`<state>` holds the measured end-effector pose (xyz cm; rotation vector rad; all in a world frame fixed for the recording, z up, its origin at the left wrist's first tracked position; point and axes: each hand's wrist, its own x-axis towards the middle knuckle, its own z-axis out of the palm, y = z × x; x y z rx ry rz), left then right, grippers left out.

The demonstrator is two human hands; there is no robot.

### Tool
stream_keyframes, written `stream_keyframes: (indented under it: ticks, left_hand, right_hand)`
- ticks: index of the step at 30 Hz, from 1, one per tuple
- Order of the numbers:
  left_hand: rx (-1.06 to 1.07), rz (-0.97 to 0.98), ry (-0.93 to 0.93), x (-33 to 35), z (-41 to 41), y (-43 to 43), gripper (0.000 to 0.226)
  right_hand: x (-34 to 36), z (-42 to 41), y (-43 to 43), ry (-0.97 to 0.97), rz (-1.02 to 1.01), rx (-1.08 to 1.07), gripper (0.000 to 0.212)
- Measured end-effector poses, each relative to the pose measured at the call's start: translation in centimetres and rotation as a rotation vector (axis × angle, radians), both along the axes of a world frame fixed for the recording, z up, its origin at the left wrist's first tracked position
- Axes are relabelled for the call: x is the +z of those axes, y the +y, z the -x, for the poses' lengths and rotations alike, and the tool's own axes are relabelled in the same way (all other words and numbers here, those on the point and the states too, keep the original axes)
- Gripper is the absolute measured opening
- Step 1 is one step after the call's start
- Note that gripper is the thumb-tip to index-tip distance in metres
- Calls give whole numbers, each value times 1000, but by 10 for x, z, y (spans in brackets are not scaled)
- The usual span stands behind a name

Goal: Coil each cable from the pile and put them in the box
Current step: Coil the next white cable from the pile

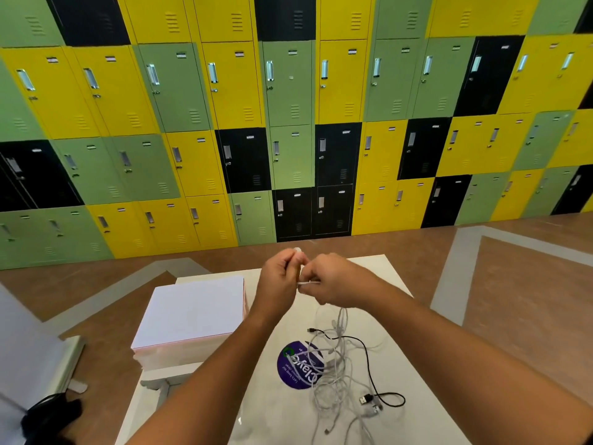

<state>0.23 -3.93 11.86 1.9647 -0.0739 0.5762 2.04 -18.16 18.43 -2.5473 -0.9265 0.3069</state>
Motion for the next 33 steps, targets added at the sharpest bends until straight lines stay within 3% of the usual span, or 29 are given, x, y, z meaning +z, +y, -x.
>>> stream_keyframes:
  ticks: [3, 9, 14, 17, 21, 27, 33]
  left_hand:
    - [-89, -33, 103, -2, 3, -1, 35]
    - [-381, 473, 364, 15, 12, -1, 43]
    - [-533, 675, 380, 30, 13, 7, 45]
    - [-557, 710, 354, 36, 13, 10, 43]
    - [-514, 726, 318, 41, 12, 9, 43]
    - [-492, 778, 312, 37, 11, 5, 45]
    - [-546, 838, 368, 37, 13, 2, 44]
  right_hand:
    - [10, -6, -2, -161, 5, -25, 12]
    - [16, -21, -11, -28, -286, -58, 12]
    - [25, -27, -11, -10, -478, -51, 9]
    - [24, -37, -16, -46, -634, -149, 9]
    - [6, -42, -17, 6, -677, -99, 13]
    - [-8, -35, -18, 310, -666, -89, 20]
    - [-14, -36, -21, 252, -780, -138, 17]
